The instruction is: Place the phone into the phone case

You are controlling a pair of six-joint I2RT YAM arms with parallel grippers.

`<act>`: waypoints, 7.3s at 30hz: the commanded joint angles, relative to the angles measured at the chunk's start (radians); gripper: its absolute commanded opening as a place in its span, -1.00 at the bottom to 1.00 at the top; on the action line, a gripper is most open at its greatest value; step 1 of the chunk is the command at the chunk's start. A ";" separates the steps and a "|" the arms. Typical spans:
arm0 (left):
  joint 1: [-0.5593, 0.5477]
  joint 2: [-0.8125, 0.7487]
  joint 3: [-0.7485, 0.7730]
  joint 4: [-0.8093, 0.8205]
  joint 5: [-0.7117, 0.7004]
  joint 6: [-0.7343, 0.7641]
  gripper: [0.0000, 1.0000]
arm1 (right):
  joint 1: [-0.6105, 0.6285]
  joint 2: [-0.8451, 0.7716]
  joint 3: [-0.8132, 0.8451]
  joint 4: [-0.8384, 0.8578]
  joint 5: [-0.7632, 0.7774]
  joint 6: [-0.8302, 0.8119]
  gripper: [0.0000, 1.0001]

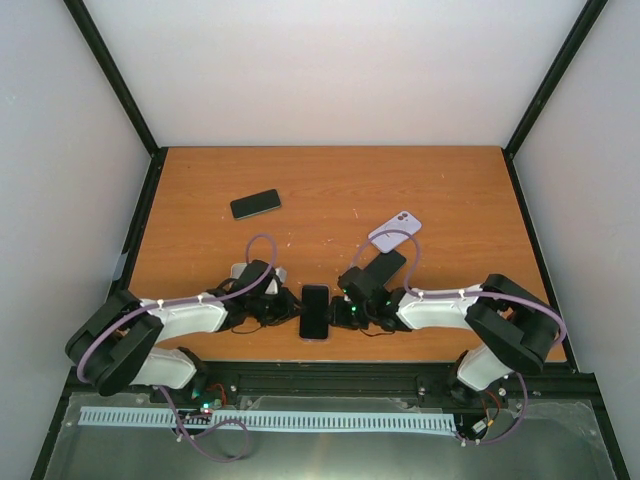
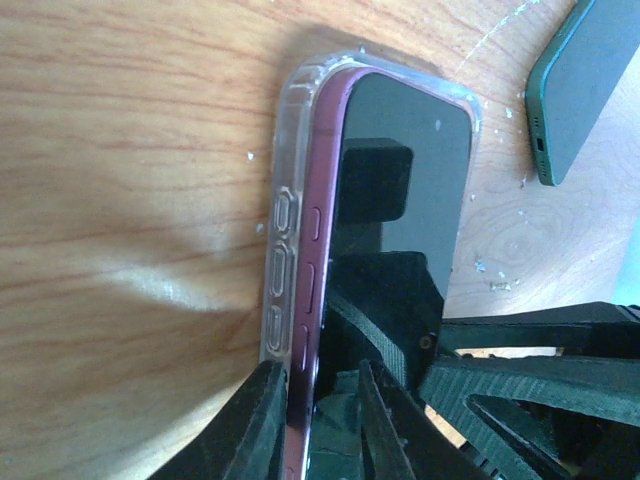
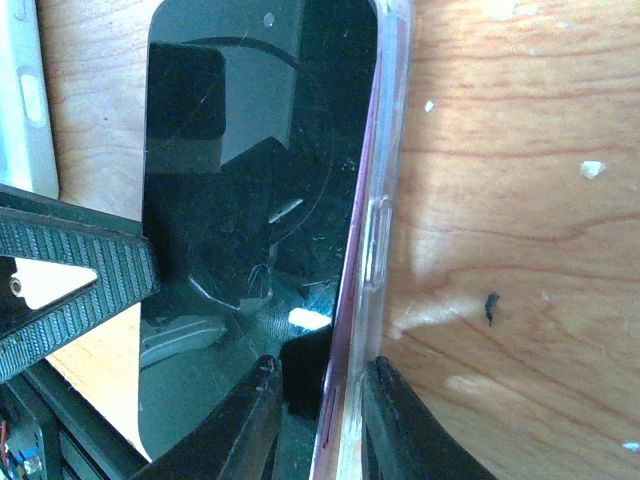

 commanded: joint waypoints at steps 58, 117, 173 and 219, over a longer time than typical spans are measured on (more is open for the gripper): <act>-0.104 -0.163 -0.085 -0.003 -0.045 -0.142 -0.26 | 0.040 -0.189 -0.199 0.478 -0.103 0.274 -0.49; -0.104 -0.182 -0.136 0.070 -0.032 -0.154 -0.23 | 0.029 0.109 -0.265 0.983 -0.227 0.434 -0.06; 0.034 -0.754 -0.158 0.514 0.295 -0.201 -0.26 | 0.001 -0.605 -0.230 0.672 -0.492 0.050 -0.73; 0.032 -0.720 -0.305 0.608 0.298 -0.341 0.18 | -0.001 -0.562 -0.254 0.795 -0.001 0.402 -0.70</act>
